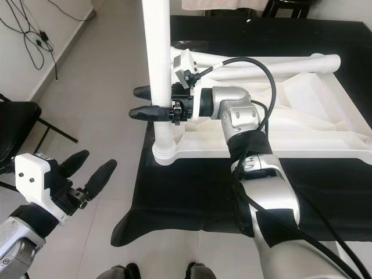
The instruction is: Building children table
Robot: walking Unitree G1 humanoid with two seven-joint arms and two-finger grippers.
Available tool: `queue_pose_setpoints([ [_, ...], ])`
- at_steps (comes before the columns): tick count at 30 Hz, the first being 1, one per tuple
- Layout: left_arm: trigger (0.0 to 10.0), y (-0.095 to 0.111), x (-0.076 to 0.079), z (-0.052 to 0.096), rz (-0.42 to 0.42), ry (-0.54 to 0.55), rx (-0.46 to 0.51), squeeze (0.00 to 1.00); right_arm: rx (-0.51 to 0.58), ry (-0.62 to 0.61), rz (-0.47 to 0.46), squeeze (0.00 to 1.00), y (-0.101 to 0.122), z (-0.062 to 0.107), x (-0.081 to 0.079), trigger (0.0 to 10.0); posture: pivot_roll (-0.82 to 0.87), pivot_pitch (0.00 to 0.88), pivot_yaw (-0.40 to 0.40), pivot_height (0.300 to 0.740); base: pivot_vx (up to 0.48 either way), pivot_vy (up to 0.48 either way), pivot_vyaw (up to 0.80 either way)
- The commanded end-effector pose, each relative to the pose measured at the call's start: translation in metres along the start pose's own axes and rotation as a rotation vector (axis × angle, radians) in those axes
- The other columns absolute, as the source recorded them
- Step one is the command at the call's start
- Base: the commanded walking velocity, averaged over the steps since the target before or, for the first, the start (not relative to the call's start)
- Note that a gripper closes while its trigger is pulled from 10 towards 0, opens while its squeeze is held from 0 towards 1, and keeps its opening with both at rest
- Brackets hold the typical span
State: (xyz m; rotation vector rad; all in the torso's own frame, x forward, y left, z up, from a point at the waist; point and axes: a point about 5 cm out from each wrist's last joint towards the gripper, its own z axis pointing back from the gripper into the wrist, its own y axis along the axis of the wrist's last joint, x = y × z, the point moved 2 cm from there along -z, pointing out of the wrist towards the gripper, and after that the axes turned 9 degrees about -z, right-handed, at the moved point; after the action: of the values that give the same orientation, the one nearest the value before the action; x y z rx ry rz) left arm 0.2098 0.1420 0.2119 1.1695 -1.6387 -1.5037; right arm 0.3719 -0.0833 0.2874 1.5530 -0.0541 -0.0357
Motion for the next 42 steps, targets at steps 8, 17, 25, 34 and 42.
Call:
queue_pose_setpoints([
  [8,10.0,-0.002,0.003,0.002,0.014,-0.002,-0.014,0.00,-0.021,-0.006,0.020,0.00,-0.005,0.003,0.003,0.0,-0.01,0.257,-0.023,0.740,0.000,0.000,0.00],
  [17,10.0,-0.002,-0.002,-0.002,0.006,-0.002,-0.011,0.00,0.069,-0.505,0.053,0.00,-0.020,0.028,0.010,0.0,-0.04,0.240,-0.022,0.740,0.000,0.000,0.00],
  [25,10.0,-0.004,-0.007,-0.005,-0.005,0.004,-0.014,0.00,0.036,-1.001,-0.041,0.00,-0.079,0.018,-0.022,0.0,-0.06,0.219,-0.005,0.740,0.000,0.000,0.00],
  [34,10.0,-0.005,-0.008,-0.008,-0.013,0.026,-0.004,0.00,0.031,-0.987,-0.027,0.00,-0.075,0.008,-0.011,0.0,-0.05,0.199,-0.032,0.740,0.000,0.000,0.00],
  [42,10.0,-0.004,-0.010,-0.009,-0.007,0.020,0.000,0.00,0.050,-0.968,-0.044,1.00,-0.057,0.003,-0.007,10.0,-0.05,0.206,-0.038,0.740,0.000,0.000,0.00],
])
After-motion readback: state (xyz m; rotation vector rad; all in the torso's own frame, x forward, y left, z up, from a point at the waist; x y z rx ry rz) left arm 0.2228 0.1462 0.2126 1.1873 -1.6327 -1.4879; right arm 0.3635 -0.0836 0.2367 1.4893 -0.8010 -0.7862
